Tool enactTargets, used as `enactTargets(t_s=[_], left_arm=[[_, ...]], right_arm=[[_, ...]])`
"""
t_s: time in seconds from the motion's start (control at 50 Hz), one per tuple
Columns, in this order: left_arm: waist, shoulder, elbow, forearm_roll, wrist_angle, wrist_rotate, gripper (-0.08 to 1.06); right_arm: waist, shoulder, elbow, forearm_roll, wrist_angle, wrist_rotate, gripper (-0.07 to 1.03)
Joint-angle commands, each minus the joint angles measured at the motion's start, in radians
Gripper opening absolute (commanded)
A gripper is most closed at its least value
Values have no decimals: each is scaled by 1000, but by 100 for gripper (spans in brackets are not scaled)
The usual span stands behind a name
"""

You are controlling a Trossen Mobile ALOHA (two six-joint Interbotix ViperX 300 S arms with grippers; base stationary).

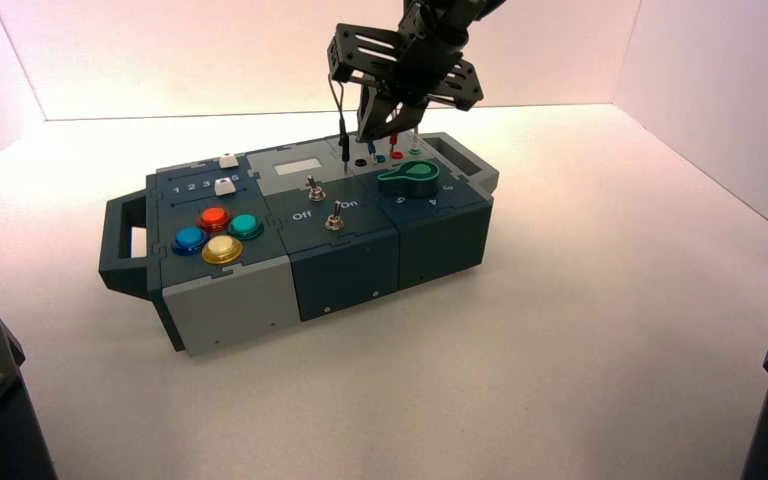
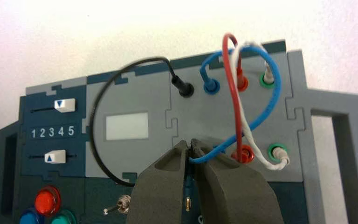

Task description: Insert the blue wire.

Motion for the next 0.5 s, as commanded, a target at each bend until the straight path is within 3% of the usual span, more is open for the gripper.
enactTargets(t_s=[0.02, 0.26, 0.5], left_arm=[[5, 17, -35, -2, -9, -3, 14], [5, 17, -35, -2, -9, -2, 14], [5, 17, -35, -2, -9, -3, 14]], right_arm=[[-2, -49, -23, -17, -35, -6, -2], [0, -49, -6, -52, -129, -9, -2], [0, -35, 5, -60, -187, -9, -2]])
